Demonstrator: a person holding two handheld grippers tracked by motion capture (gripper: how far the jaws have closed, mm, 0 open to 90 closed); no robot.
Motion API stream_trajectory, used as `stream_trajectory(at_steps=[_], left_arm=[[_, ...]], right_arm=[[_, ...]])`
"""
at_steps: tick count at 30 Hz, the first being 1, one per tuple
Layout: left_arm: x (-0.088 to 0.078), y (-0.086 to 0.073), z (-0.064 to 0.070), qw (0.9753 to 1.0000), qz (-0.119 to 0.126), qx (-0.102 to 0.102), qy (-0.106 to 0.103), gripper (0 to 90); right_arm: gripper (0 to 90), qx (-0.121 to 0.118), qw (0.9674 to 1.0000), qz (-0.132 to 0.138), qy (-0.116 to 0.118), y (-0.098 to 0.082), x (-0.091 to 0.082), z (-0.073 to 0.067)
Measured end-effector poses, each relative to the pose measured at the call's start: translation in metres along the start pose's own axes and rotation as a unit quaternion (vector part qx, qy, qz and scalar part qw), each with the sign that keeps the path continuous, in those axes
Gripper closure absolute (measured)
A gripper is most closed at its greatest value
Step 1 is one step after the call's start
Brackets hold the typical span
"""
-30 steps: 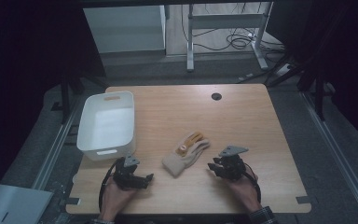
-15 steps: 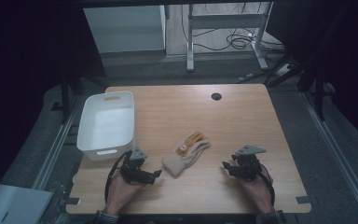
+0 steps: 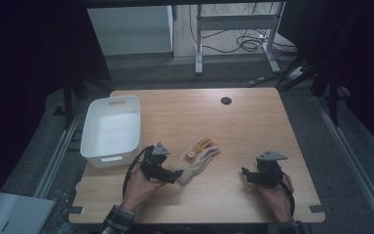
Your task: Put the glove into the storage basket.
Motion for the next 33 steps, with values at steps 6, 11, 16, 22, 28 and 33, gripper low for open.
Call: stream_trajectory(at_steps=[6,11,16,22,28,33], left_arm=[[0.012,0.016,0.004,0.9998,-0.007,0.015,-0.008,0.7],[0.024,0.024,0.005,0.9995,-0.017,0.023,-0.011,0.2],[0.034,0.029,0.005,0.9991,-0.029,0.03,-0.01,1.0],[0.044,0.035,0.006,0.9987,-0.036,0.034,-0.01,1.7],[0.058,0.042,0.005,0.998,-0.046,0.043,0.0,1.7],[0.075,0.043,-0.001,0.9961,-0.069,0.053,0.016,2.6]], right_arm=[[21.5,-0.003,0.9999,-0.001,-0.014,-0.005,0.003,0.007],[17.9,0.009,0.9999,0.002,-0.009,-0.006,0.005,0.009],[16.4,0.008,0.9999,0.001,-0.011,-0.006,0.006,0.009],[16.0,0.007,0.9999,0.001,-0.01,-0.006,0.006,0.008],[15.9,0.007,0.9999,0.0,-0.01,-0.006,0.006,0.008],[15.9,0.006,0.9999,0.0,-0.01,-0.006,0.006,0.008]])
Point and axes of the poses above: each handheld gripper's, and its own axes: x roughly forward along the jaws, y roughly out of its top, z roughly to its right, the point moved 10 cm from there along x, roughly forward along the jaws, and after that the axes turned 13 degrees about -y, right-handed, at the moved point
